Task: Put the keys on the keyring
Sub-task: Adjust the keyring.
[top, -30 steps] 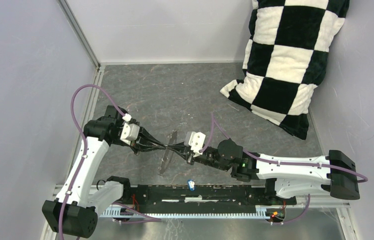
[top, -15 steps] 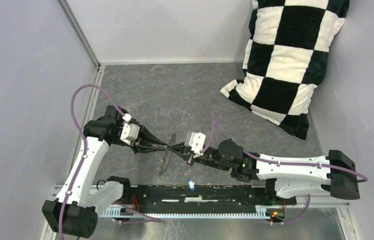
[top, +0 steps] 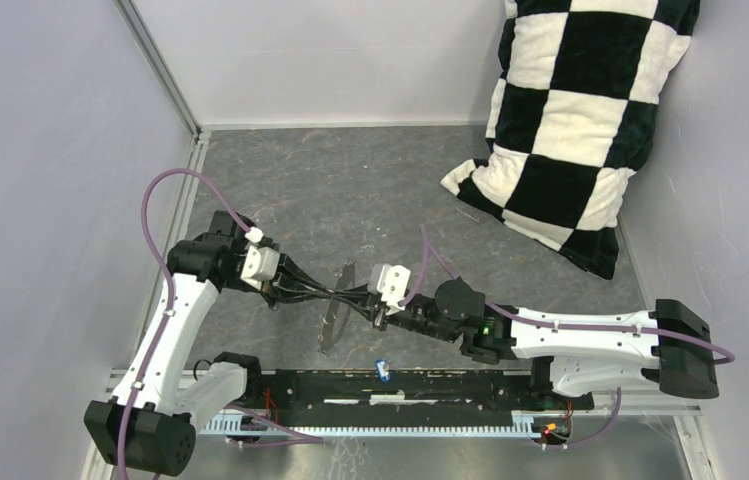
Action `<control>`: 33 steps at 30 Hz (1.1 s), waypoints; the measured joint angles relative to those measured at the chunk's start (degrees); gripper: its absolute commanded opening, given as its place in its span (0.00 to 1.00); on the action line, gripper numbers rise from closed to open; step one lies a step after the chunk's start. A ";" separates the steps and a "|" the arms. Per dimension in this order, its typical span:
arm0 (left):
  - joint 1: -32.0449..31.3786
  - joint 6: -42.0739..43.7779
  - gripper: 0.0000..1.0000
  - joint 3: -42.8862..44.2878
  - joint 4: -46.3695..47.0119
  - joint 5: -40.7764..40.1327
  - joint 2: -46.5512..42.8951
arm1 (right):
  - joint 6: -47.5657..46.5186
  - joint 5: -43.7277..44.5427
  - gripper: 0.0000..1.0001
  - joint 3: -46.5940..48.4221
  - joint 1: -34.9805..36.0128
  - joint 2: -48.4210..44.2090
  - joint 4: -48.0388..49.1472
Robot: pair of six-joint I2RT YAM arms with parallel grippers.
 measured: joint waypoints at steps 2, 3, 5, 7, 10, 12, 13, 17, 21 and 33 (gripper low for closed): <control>0.00 0.00 0.03 0.00 -0.07 -0.04 0.00 | -0.02 0.02 0.01 0.00 0.00 0.15 0.22; 0.00 -0.02 0.02 0.00 -0.11 -0.07 0.02 | -0.02 0.02 0.01 0.00 0.00 0.17 0.26; 0.00 -0.02 0.02 0.00 -0.24 -0.07 0.00 | -0.02 0.04 0.01 0.00 -0.04 0.17 0.26; 0.00 -0.02 0.02 0.00 -0.24 -0.09 0.00 | -0.02 0.04 0.06 0.00 -0.04 0.17 0.26; 0.00 -0.02 0.02 0.00 -0.26 -0.09 0.00 | -0.02 0.07 0.18 0.00 -0.04 0.17 0.26; 0.00 0.00 0.02 0.00 -0.26 -0.04 0.00 | 0.04 0.22 0.32 0.00 -0.04 0.04 0.11; 0.00 0.00 0.02 0.00 -0.22 -0.07 0.00 | 0.22 0.22 0.37 0.00 -0.04 -0.15 -0.17; -0.13 1.16 0.02 -0.02 -0.96 -0.09 0.00 | -0.15 0.55 0.45 0.00 0.02 -3.85 -4.02; -0.74 2.91 0.02 -0.24 -1.99 -0.13 0.02 | -0.15 1.51 0.48 -0.92 0.02 -12.02 -8.39; -2.05 6.05 0.02 -0.26 -3.89 -0.15 1.27 | 6.54 1.57 0.53 -19.21 0.33 -23.34 -16.63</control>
